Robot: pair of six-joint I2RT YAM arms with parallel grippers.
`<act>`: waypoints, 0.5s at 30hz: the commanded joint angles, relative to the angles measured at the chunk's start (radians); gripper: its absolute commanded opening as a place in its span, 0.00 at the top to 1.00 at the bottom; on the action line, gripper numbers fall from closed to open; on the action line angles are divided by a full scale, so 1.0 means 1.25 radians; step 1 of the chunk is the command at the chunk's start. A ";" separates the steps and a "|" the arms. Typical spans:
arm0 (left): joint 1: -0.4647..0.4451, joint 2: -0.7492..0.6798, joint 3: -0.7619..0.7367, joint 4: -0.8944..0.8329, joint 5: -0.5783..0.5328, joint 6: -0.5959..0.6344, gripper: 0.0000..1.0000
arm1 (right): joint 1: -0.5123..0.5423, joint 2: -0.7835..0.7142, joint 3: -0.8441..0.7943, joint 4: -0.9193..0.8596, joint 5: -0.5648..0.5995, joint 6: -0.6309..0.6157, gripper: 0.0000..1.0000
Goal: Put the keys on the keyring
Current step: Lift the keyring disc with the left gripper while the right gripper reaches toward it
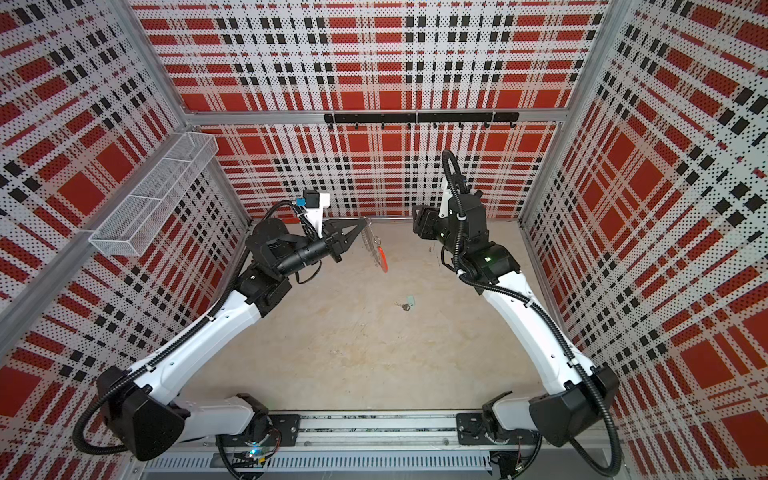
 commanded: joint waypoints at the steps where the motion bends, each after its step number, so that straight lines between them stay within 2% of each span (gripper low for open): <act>1: -0.013 0.001 -0.025 0.042 -0.011 0.001 1.00 | 0.001 -0.017 -0.034 -0.024 -0.057 0.020 0.31; 3: -0.011 -0.007 -0.055 0.060 -0.023 0.021 1.00 | 0.001 -0.046 -0.079 0.006 -0.112 0.022 0.32; 5: 0.004 -0.012 -0.066 0.049 -0.019 0.023 1.00 | 0.002 -0.069 -0.120 0.056 -0.179 0.064 0.36; 9: 0.060 -0.018 -0.059 0.010 0.089 0.008 1.00 | 0.014 -0.106 -0.194 0.180 -0.306 0.127 0.40; 12: 0.097 -0.021 -0.060 0.001 0.147 0.008 1.00 | 0.027 -0.151 -0.264 0.267 -0.315 0.195 0.43; 15: 0.112 -0.024 -0.085 0.021 0.176 0.008 1.00 | 0.031 -0.162 -0.277 0.284 -0.315 0.206 0.44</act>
